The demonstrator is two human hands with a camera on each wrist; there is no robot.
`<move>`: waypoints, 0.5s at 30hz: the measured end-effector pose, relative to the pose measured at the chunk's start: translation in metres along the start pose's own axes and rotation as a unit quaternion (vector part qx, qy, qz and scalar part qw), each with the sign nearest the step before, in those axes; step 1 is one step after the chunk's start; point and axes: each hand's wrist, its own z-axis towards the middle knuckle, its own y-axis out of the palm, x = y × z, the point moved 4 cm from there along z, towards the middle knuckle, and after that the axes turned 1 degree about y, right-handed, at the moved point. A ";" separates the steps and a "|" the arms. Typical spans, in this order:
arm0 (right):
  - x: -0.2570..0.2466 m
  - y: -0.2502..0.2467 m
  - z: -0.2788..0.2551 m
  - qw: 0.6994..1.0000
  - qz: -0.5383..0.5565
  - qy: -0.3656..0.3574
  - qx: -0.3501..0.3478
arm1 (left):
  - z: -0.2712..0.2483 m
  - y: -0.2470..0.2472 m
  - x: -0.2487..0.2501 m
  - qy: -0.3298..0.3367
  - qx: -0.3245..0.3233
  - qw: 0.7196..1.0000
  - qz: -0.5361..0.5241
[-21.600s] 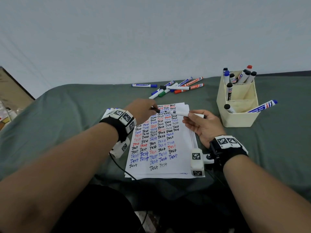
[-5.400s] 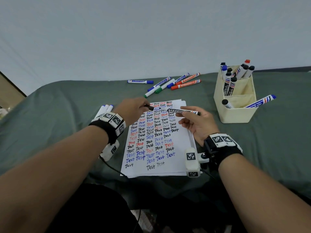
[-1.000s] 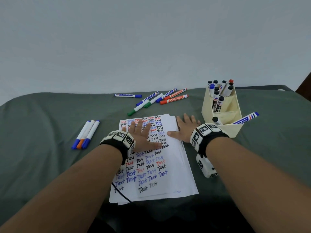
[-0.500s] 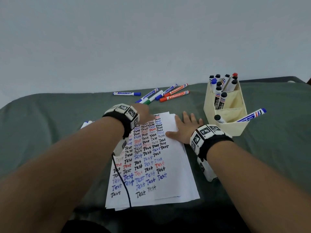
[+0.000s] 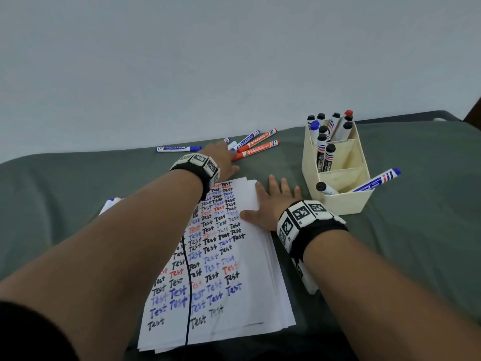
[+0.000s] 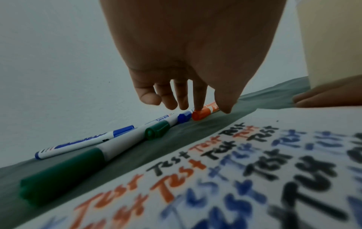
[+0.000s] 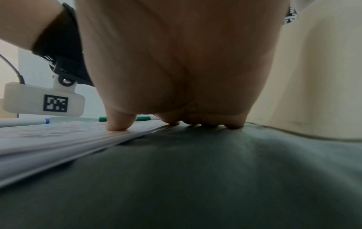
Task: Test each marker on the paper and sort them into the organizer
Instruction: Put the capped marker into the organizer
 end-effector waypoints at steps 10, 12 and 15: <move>-0.004 -0.011 -0.004 1.000 0.023 -0.005 0.020 | 0.010 -0.006 0.006 0.014 0.018 0.999 -0.027; -0.004 -0.012 -0.004 0.999 0.031 -0.005 0.029 | 0.009 -0.007 0.005 0.005 0.024 0.999 -0.027; -0.005 -0.014 -0.004 0.998 0.041 -0.003 0.047 | 0.005 -0.008 0.004 -0.007 0.031 0.999 -0.036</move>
